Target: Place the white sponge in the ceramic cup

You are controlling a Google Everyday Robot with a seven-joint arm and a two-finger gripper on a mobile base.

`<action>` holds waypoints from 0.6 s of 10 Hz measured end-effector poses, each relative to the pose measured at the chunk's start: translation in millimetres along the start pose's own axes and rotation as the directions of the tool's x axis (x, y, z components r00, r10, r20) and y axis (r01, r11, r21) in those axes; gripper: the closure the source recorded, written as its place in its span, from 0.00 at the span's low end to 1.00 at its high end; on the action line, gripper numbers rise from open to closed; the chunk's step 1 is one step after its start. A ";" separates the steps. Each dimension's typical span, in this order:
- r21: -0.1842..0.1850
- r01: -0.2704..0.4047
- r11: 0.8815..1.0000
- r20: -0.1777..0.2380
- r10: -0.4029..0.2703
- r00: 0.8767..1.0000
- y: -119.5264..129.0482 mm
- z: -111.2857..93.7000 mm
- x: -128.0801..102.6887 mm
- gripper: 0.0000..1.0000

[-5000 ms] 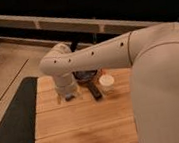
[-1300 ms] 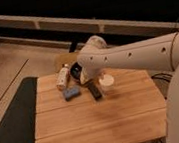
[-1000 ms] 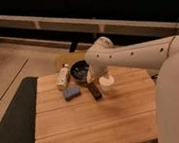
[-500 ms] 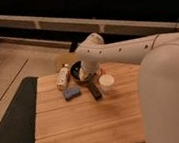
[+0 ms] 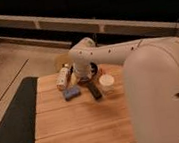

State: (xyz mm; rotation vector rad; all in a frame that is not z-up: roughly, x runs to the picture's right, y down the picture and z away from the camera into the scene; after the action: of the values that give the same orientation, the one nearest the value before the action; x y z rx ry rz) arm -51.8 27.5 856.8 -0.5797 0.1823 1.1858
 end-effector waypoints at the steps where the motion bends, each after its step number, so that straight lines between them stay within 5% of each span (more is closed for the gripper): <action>1: -0.023 0.014 1.000 -0.016 -0.015 1.000 3.6 11.0 -2.6 0.35; 6: -0.037 0.025 0.999 -0.030 -0.026 0.999 6.5 19.5 -3.8 0.35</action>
State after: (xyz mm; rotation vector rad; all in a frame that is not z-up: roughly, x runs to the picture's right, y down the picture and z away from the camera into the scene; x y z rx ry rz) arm -62.4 36.1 872.7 -0.6311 0.1786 1.1582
